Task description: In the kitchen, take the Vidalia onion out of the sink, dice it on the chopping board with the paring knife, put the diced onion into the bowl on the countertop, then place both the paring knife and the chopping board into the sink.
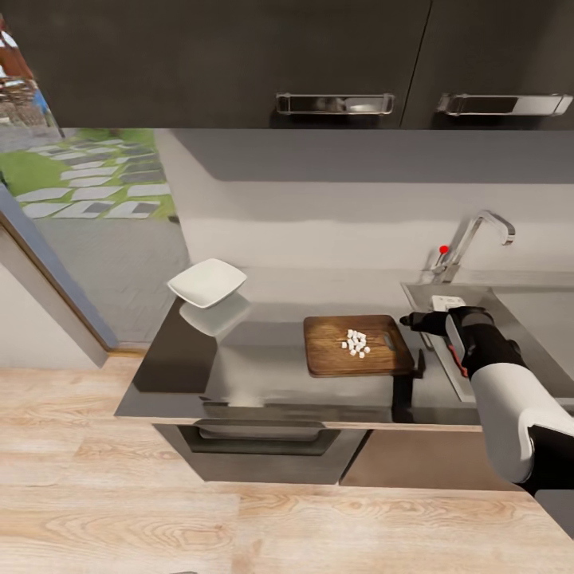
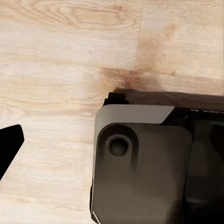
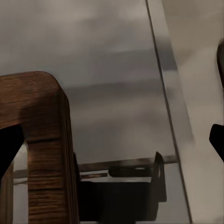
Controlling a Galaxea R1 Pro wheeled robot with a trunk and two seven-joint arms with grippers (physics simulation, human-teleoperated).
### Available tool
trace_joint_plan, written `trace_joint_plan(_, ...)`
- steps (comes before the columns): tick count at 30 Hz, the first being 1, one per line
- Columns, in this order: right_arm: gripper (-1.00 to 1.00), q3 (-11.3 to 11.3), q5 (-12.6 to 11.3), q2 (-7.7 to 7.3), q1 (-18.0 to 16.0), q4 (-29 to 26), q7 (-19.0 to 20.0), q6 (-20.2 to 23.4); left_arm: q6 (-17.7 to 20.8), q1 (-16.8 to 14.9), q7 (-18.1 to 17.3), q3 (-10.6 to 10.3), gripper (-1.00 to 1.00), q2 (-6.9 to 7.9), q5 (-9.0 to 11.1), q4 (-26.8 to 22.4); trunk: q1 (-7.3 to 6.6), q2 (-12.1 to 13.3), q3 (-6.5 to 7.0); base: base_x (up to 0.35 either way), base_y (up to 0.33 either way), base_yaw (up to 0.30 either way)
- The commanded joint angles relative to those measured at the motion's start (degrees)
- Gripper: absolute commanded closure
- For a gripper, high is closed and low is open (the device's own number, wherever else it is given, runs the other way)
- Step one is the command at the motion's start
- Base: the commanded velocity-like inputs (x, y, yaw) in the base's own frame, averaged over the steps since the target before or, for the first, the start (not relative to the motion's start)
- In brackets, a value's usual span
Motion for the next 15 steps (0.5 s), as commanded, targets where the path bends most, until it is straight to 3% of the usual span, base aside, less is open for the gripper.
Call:
trace_joint_plan(1,-1.0,-0.27,0.62,0.04,-0.05,-0.06,0.52,0.22,-0.42,-0.1,0.05,-0.49,-1.0,-0.05,0.47,0.27,0.03,-0.11,-0.1,0.0,0.013,0.0)
trace_joint_plan(10,-1.0,0.13,0.99,0.26,-0.05,2.3,0.49,0.18,-0.42,-0.08,0.05,-0.49,-1.0,-0.05,0.47,0.27,0.03,-0.11,-0.1,0.0,0.002,0.0)
trace_joint_plan(15,-1.0,2.91,2.46,0.25,-0.05,4.07,0.62,0.05,-0.42,-0.08,0.05,-0.49,-1.0,-0.05,0.47,0.27,0.03,-0.11,-0.1,0.0,0.0,0.0)
